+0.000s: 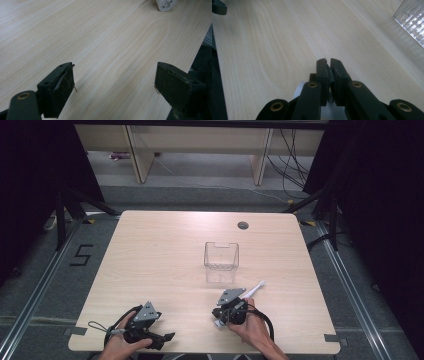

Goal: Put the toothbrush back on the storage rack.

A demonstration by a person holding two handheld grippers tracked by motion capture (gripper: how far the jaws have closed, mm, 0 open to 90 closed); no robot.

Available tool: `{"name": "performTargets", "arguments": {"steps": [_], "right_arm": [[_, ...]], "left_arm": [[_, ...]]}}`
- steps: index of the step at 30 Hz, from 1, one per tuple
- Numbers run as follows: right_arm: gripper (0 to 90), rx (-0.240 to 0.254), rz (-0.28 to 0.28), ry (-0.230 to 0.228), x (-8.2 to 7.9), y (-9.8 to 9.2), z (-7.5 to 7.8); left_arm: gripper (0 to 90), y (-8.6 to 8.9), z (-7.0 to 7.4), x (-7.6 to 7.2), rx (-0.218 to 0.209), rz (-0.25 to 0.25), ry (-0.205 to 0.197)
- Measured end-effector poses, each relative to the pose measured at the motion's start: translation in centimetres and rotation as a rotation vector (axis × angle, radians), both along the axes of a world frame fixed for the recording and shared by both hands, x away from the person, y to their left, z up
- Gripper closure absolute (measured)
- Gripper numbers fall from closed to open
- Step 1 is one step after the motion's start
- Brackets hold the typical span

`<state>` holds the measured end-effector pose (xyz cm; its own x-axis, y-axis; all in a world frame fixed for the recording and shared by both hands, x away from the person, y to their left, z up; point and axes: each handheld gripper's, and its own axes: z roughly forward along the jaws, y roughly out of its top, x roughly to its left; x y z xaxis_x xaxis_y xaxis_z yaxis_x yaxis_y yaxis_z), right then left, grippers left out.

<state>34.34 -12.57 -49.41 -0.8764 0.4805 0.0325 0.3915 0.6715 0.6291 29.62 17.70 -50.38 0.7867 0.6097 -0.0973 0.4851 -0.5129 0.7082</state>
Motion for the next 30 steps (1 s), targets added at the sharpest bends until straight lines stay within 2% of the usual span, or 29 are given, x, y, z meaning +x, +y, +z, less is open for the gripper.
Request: {"name": "performTargets", "arguments": {"steps": [3,4,5,6,7,8,9,10,12,13,14,16,18,19,20,22,23,24,27,28,30], "right_arm": [[85.5,-0.004,-0.02,0.0,-0.5,-0.1,0.0],[85.5,-0.009,-0.009,0.002,-0.5,-0.1,0.0],[85.5,-0.022,-0.026,0.005,-0.7,-0.2,0.0],[85.5,-0.018,0.01,-0.007,-0.6,-0.3,0.0],[85.5,-0.026,-0.006,0.003,-0.6,-0.4,-0.1],[85.5,-0.027,-0.009,-0.009,-0.7,-0.5,-0.1],[85.5,-0.02,0.008,0.004,-0.7,-0.6,-0.2],[85.4,-0.027,-0.002,-0.004,-0.8,-0.7,-0.1],[85.2,-0.026,-0.018,0.015,-1.1,-0.9,0.0],[85.1,-0.031,-0.025,0.011,-1.1,-1.0,0.0],[85.1,-0.035,0.0,-0.001,-1.0,-1.1,0.0],[85.0,-0.037,-0.027,0.028,-1.4,-1.4,0.1],[84.9,-0.038,-0.025,0.012,-1.5,-1.5,0.0],[84.9,-0.041,-0.009,0.02,-1.5,-1.7,0.1],[84.8,-0.035,-0.024,0.027,-1.6,-1.7,0.0],[84.7,-0.035,-0.007,0.026,-1.5,-2.0,0.0],[84.7,-0.041,-0.022,0.016,-1.6,-2.1,-0.1],[84.6,-0.043,-0.032,0.028,-1.7,-2.2,0.0],[84.6,-0.045,-0.012,0.02,-1.7,-2.7,0.0],[84.6,-0.051,-0.031,0.036,-1.8,-3.0,0.2],[84.6,-0.052,-0.024,0.022,-1.8,-3.3,0.1]], "left_arm": [[15.3,0.0,0.0,0.0,0.0,0.002,0.002],[15.3,0.0,0.0,0.0,0.003,0.004,-0.003],[15.3,0.0,0.0,0.0,0.003,0.003,-0.002],[15.3,0.0,0.0,0.0,-0.001,0.003,0.003],[15.3,0.0,0.0,0.0,-0.005,0.008,0.01],[15.3,0.0,0.0,0.0,-0.002,0.004,0.005],[15.3,0.1,0.0,0.0,0.0,0.0,0.002],[15.3,0.1,0.0,0.0,0.002,0.004,-0.003],[15.3,0.1,0.0,0.0,0.001,0.004,-0.001],[15.3,0.1,0.0,0.0,0.002,0.004,-0.001],[15.3,0.0,0.0,0.0,-0.004,0.009,0.006],[15.3,0.0,0.0,0.0,-0.003,0.008,0.009],[15.3,0.0,0.0,0.1,0.005,0.003,-0.004],[15.3,0.0,0.0,0.0,0.003,0.005,-0.001],[15.3,0.0,0.0,0.0,0.003,0.005,-0.001],[15.3,0.0,0.0,0.0,0.002,0.005,-0.001],[15.3,0.0,0.0,0.0,0.003,0.005,0.0],[15.3,0.0,-0.1,0.1,0.003,0.005,0.0],[15.3,0.0,0.0,0.0,0.004,0.004,0.0],[15.3,0.0,0.0,0.0,0.004,0.004,-0.001],[15.3,0.1,0.0,0.1,0.012,0.002,-0.008]]}}
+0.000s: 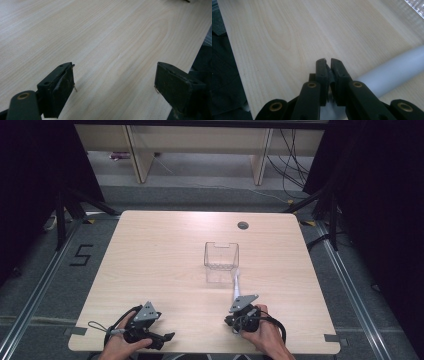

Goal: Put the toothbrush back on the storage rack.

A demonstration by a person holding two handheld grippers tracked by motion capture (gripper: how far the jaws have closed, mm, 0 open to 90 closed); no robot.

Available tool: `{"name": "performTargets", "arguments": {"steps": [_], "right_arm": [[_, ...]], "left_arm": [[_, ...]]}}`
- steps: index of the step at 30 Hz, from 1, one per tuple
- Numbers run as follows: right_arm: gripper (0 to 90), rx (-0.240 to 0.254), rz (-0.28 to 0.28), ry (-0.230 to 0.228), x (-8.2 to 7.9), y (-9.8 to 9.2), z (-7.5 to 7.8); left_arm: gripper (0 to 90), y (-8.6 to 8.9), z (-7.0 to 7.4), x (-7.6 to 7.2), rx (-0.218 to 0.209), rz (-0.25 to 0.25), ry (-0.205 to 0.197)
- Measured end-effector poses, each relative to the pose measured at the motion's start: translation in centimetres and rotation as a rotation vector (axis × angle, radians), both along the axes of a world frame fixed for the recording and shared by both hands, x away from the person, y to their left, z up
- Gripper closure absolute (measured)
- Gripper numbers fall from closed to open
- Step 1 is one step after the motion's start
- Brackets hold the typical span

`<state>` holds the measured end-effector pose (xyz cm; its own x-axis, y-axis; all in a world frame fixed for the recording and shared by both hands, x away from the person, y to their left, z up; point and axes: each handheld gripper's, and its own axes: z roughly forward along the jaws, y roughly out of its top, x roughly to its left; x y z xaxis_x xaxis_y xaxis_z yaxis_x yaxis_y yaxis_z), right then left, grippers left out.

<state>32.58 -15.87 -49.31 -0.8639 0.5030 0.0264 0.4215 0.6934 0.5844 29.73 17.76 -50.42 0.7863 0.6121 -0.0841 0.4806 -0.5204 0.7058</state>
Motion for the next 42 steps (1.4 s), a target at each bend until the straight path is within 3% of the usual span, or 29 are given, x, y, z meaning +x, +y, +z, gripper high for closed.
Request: {"name": "performTargets", "arguments": {"steps": [1,3,4,7,9,10,11,12,17,18,20,23,24,25,28,29,32,33,34,40,41,42], "right_arm": [[84.7,0.001,-0.027,0.02,-0.2,-0.2,0.1],[84.7,-0.014,-0.018,0.014,-0.1,-0.6,0.1],[84.7,-0.021,-0.048,0.009,-0.3,-0.7,0.1],[84.7,-0.031,-0.023,0.006,-0.1,-1.4,0.2],[84.7,-0.028,-0.057,0.01,-0.3,-1.7,0.1],[84.7,-0.039,-0.048,0.013,-0.2,-2.1,0.3],[84.7,-0.034,-0.055,0.003,-0.2,-2.2,0.2],[84.7,-0.036,-0.061,0.022,-0.3,-2.5,0.4],[84.6,-0.019,-0.086,0.005,-0.3,-3.8,0.5],[84.5,-0.019,-0.083,0.006,-0.3,-4.1,0.5],[84.5,-0.013,-0.094,0.017,-0.3,-4.6,0.6],[84.5,-0.026,-0.113,0.013,-0.5,-5.2,0.7],[84.5,-0.006,-0.124,0.015,-0.6,-5.3,0.6],[84.5,-0.024,-0.134,0.019,-0.6,-5.6,0.7],[84.4,-0.009,-0.15,0.017,-0.8,-6.1,0.7],[84.4,-0.002,-0.124,0.008,-0.6,-6.4,0.7],[84.4,-0.009,-0.151,0.019,-0.9,-7.0,1.0],[84.4,-0.002,-0.176,0.043,-1.1,-7.0,1.0],[84.4,-0.005,-0.166,0.015,-1.0,-7.3,0.9],[84.4,0.0,-0.195,0.032,-1.3,-8.1,1.1],[84.4,-0.005,-0.168,0.006,-1.1,-8.3,1.0],[84.3,0.008,-0.185,0.009,-1.2,-8.3,1.0]], "left_arm": [[15.3,0.0,0.0,0.0,-0.001,0.002,0.001],[15.3,0.0,0.0,0.0,-0.001,0.002,0.002],[15.3,0.0,0.0,0.0,-0.002,0.002,0.003],[15.3,0.0,0.0,0.0,-0.001,0.002,0.003],[15.3,0.0,0.0,0.0,-0.002,0.003,0.004],[15.3,0.0,0.0,0.0,-0.001,0.003,0.004],[15.3,0.0,0.0,0.0,-0.001,0.002,0.004],[15.3,-0.2,-0.1,-0.2,-0.026,0.012,0.017],[15.3,-0.2,-0.1,-0.2,-0.025,0.012,0.018],[15.3,0.0,0.0,-0.1,-0.004,0.001,0.012],[15.3,0.0,-0.1,0.0,0.001,0.003,0.006],[15.3,-0.1,-0.1,0.0,0.001,0.004,0.007],[15.3,-0.2,-0.1,-0.1,-0.018,0.01,0.016],[15.3,-0.2,-0.1,-0.1,-0.021,0.011,0.019],[15.3,-0.1,-0.1,-0.1,-0.006,0.003,0.017],[15.3,-0.2,-0.1,-0.1,-0.022,0.012,0.018],[15.3,-0.1,-0.1,-0.1,-0.006,0.003,0.017],[15.3,-0.1,-0.1,-0.1,-0.005,0.003,0.017],[15.3,-0.1,-0.1,-0.1,-0.006,0.003,0.018],[15.3,-0.1,-0.1,-0.1,0.0,0.0,0.018],[15.3,-0.1,-0.1,-0.1,-0.004,0.004,0.019],[15.3,-0.1,-0.1,-0.1,-0.01,0.007,0.019]]}}
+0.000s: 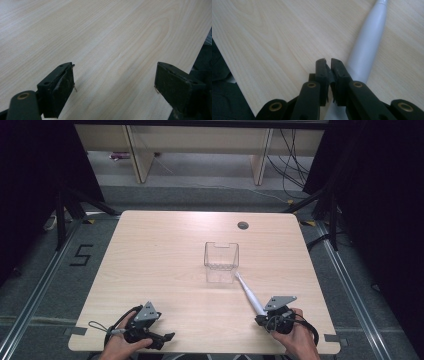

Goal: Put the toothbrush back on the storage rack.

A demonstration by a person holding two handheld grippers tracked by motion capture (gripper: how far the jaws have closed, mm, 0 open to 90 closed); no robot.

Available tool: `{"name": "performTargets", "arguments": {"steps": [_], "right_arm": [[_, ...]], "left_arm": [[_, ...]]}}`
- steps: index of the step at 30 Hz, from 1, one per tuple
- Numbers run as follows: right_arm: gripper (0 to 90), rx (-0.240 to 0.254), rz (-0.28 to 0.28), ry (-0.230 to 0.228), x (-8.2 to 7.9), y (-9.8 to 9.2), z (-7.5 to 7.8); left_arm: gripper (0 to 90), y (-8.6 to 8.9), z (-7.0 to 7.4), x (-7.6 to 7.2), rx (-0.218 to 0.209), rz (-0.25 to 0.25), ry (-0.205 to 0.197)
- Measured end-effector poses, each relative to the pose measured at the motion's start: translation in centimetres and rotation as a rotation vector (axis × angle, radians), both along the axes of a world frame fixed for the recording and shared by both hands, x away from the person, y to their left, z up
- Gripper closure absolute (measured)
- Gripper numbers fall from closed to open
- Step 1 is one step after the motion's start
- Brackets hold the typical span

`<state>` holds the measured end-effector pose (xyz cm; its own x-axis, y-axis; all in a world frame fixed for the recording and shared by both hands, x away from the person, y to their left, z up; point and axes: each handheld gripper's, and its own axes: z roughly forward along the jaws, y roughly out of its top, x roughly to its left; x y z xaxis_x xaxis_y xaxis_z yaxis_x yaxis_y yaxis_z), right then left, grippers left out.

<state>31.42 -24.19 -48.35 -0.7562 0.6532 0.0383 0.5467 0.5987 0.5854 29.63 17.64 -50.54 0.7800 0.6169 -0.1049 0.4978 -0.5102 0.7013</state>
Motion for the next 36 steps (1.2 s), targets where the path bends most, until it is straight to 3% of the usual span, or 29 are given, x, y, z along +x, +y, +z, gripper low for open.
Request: {"name": "performTargets", "arguments": {"steps": [2,3,4,7,8,12,14,16,19,27,28,31,36], "right_arm": [[84.4,-0.006,0.009,0.002,0.1,-0.3,0.1],[84.4,-0.001,0.003,-0.019,0.1,-0.4,0.0],[84.4,0.001,0.0,0.003,0.1,-0.5,0.2],[84.4,0.014,0.005,-0.001,0.1,-0.8,0.1],[84.3,-0.003,-0.009,0.008,0.0,-0.9,0.3],[81.7,0.009,0.014,-0.031,0.1,-1.0,0.3],[80.9,0.006,0.015,-0.017,0.0,-0.9,0.8],[78.3,0.039,0.01,-0.023,0.1,-0.7,1.0],[75.0,0.046,0.01,-0.034,0.4,-0.6,1.8],[63.7,0.001,-0.05,-0.063,2.4,-0.6,3.0],[61.7,-0.017,-0.055,-0.036,2.7,-0.5,3.2],[60.6,-0.038,-0.064,-0.048,3.6,-0.1,3.1],[58.6,-0.08,-0.079,0.017,4.5,0.6,3.1]], "left_arm": [[15.3,0.0,0.0,0.1,0.007,0.0,-0.007],[15.3,0.1,0.0,0.1,0.007,-0.001,-0.006],[15.3,0.0,0.0,0.1,0.007,0.0,-0.006],[15.3,0.0,0.0,0.1,0.008,-0.002,-0.007],[15.3,0.0,0.0,0.1,0.008,-0.003,-0.006],[15.3,0.1,0.0,0.1,0.011,0.0,-0.01],[15.3,0.1,0.0,0.2,0.013,0.0,-0.01],[15.3,-0.1,-0.1,0.1,-0.005,0.008,0.001],[15.3,0.0,-0.1,0.2,0.015,0.003,-0.009],[15.3,-0.1,-0.2,0.2,-0.002,0.007,0.001],[15.3,-0.1,-0.2,0.2,-0.002,0.007,0.001],[15.3,0.1,-0.1,0.2,0.015,0.001,-0.007],[15.3,0.0,-0.1,0.1,0.0,0.008,-0.003]]}}
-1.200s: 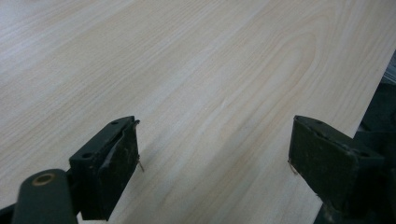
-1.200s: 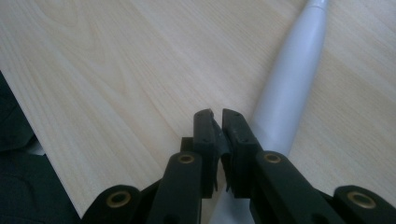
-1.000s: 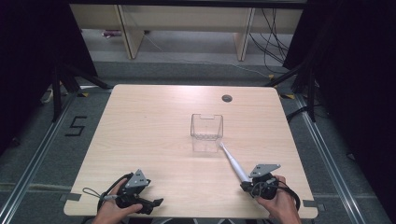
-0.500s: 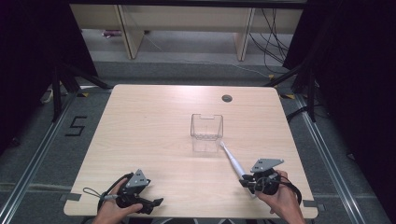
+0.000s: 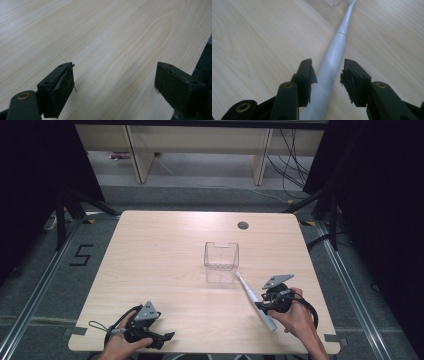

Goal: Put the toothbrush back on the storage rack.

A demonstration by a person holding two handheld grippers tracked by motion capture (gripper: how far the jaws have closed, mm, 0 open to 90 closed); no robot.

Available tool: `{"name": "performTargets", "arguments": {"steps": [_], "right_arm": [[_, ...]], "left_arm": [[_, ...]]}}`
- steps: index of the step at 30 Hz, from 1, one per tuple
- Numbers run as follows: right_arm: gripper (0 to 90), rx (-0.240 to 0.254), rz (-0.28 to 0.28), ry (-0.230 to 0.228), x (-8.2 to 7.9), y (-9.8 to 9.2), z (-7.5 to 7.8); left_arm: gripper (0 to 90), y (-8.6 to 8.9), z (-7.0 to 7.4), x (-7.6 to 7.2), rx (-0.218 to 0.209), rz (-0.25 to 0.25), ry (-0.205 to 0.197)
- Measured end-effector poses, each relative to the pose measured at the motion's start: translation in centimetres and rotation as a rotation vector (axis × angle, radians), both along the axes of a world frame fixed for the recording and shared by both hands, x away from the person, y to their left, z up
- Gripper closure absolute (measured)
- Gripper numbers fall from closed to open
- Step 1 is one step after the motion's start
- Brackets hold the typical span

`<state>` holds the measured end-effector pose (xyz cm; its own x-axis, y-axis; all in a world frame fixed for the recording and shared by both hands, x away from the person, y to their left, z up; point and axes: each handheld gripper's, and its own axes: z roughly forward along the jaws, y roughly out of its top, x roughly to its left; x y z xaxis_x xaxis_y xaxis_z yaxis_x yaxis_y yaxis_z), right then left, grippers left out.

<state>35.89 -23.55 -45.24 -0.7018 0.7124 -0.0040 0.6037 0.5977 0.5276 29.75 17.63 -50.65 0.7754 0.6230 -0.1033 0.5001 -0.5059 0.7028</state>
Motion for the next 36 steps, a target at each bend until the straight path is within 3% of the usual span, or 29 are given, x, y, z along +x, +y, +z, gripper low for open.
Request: {"name": "performTargets", "arguments": {"steps": [1,2,5,10,11,14,16,18,19,25,28,29,30,31,33,34,36], "right_arm": [[58.0,-0.008,0.019,-0.012,0.3,0.0,-0.1],[57.5,-0.007,-0.005,0.012,0.3,0.2,-0.3],[56.1,-0.019,-0.012,0.027,0.6,0.1,-0.3],[53.6,-0.035,-0.017,0.045,1.2,0.5,-0.6],[53.1,-0.042,-0.017,0.055,1.3,0.6,-0.5],[52.2,-0.059,-0.041,0.08,1.6,1.1,-0.7],[51.3,-0.061,-0.017,0.078,2.0,1.2,-1.0],[51.2,-0.08,-0.03,0.097,2.2,1.4,-1.0],[50.9,-0.088,-0.058,0.14,2.1,1.6,-1.1],[51.5,-0.131,-0.013,0.12,3.1,1.9,-1.7],[52.8,-0.144,-0.052,0.169,3.2,2.2,-1.7],[53.2,-0.146,-0.012,0.141,3.6,2.1,-1.9],[53.7,-0.146,-0.056,0.187,3.4,2.3,-1.8],[54.0,-0.141,-0.02,0.187,3.6,2.3,-1.9],[54.8,-0.163,-0.004,0.154,3.9,2.4,-2.1],[55.2,-0.163,-0.002,0.161,4.0,2.5,-2.1],[56.6,-0.177,0.011,0.173,4.3,2.7,-2.3]], "left_arm": [[15.3,0.0,0.0,0.0,-0.003,-0.001,-0.001],[15.3,0.0,0.0,0.0,-0.004,-0.001,0.0],[15.3,0.1,0.0,0.1,0.015,-0.005,-0.007],[15.3,0.0,0.0,0.0,-0.002,-0.002,-0.002],[15.3,0.1,0.1,0.1,0.019,-0.011,-0.007],[15.3,0.1,0.1,0.1,0.016,-0.01,-0.007],[15.3,0.1,0.0,0.1,0.016,-0.007,-0.01],[15.3,0.1,0.0,0.1,0.014,-0.012,0.0],[15.3,0.1,0.0,0.1,0.015,-0.009,-0.005],[15.3,0.1,0.1,0.1,0.015,-0.011,-0.008],[15.3,0.1,0.0,0.1,0.015,-0.01,-0.006],[15.3,0.1,0.0,0.1,0.014,-0.009,-0.006],[15.3,0.1,0.0,0.1,0.013,-0.006,-0.006],[15.3,0.1,0.0,0.1,0.013,-0.006,-0.006],[15.3,0.1,0.0,0.1,0.014,-0.008,-0.01],[15.3,0.0,0.0,0.0,-0.005,-0.004,-0.001],[15.3,0.0,0.0,0.1,-0.003,-0.004,-0.002]]}}
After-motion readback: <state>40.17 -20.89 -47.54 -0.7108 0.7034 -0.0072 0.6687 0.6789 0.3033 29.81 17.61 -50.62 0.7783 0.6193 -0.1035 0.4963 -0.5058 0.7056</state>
